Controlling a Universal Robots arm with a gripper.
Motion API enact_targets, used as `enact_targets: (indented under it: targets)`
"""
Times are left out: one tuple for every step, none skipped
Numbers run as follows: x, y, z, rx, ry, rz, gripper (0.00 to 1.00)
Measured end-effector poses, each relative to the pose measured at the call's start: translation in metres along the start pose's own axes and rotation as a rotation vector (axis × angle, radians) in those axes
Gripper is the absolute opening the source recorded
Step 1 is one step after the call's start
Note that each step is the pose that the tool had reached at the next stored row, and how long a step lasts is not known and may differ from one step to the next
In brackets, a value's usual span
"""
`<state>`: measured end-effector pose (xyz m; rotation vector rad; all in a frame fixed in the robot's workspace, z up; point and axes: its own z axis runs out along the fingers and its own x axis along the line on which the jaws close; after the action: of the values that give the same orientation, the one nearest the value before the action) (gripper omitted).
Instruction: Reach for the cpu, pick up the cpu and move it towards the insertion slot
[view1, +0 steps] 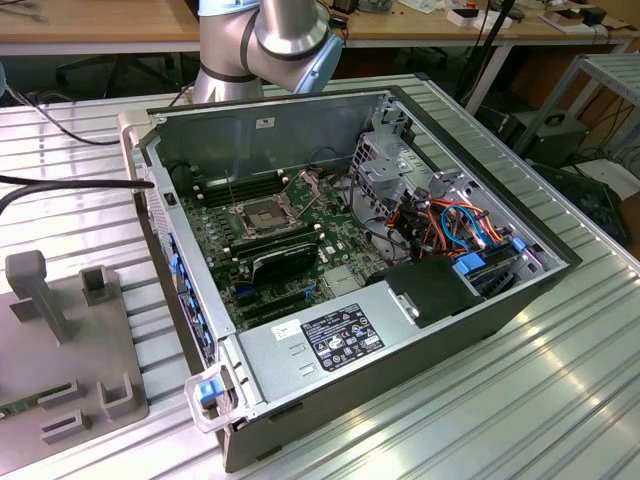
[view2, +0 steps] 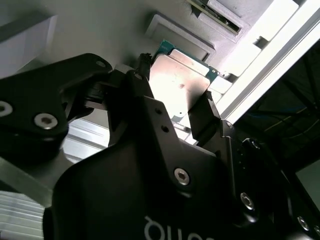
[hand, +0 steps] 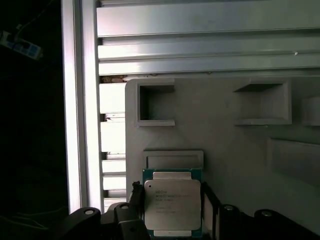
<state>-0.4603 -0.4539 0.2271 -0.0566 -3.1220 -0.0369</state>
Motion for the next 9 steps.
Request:
enact_targets:
  targets:
    - [0.0001,0.0001,-0.0037,0.0,0.0001,0.0,0.55]
    - [0.0001,0.0002,-0.007,0.0,0.0001,0.0,0.55]
    - [0.0002,0.0002,-0.01,0.0,0.0001,0.0,0.55]
    - [0.0002,0.0003,-0.0127,0.0,0.0001,0.0,0.55]
    - [0.0003,0.0004,-0.0166,0.0,0.0,0.0,0.55]
    - [0.0004,0.0005,-0.0196,0.0,0.0001,0.0,0.55]
    - [0.0004,0.0005,-0.0223,0.0,0.0001,0.0,0.55]
    - [0.0005,0.0006,-0.0253,0.0,0.0,0.0,0.55]
    - [0.0005,0.0007,-0.0292,0.0,0.0,0.0,0.55]
